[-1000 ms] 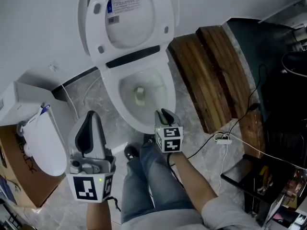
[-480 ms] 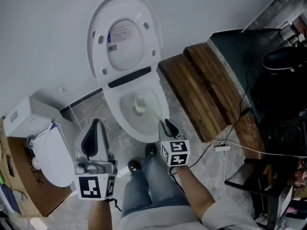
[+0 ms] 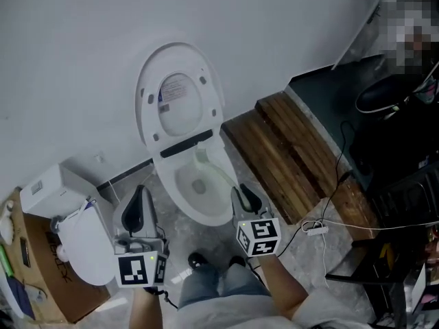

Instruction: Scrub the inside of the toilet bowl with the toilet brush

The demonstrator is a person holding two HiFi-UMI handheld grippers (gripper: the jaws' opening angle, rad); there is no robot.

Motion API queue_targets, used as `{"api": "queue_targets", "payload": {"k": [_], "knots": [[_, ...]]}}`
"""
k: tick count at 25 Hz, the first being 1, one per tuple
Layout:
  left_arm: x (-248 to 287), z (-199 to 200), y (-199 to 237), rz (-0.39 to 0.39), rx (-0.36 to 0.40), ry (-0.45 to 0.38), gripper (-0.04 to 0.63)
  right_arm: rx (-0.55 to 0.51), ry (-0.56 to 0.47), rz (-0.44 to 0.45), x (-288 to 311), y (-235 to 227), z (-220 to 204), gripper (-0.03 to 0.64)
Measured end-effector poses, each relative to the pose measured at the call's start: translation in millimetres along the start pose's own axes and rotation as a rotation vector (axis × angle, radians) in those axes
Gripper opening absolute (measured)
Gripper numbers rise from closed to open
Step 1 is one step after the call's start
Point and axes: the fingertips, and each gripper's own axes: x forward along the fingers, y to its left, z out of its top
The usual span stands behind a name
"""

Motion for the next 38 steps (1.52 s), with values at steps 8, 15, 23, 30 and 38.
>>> {"api": "queue_targets", "payload": {"k": [8, 15, 23, 30, 38], "knots": [[-5, 50, -10, 0.042, 0.032, -0.074, 0.003, -0.027, -0.151, 0.032, -30, -1, 83, 0.081], [-19, 83, -31, 0.082, 0.062, -0.098, 0.003, -0.045, -0.264, 0.069, -63, -7, 136, 0.080], [-35, 109, -55, 0.116, 0.089, -0.120, 0.003, -0.097, -0.375, 0.103, -98, -13, 179, 0.078], [-51, 125, -80, 0.134, 0.111, -0.138, 0.003, -0.109, -0.442, 0.118, -129, -22, 198, 0.077], [-72, 129, -109, 0.157, 0.114, -0.151, 0.003, -0.120, -0.490, 0.130, -160, -36, 207, 0.077]]}}
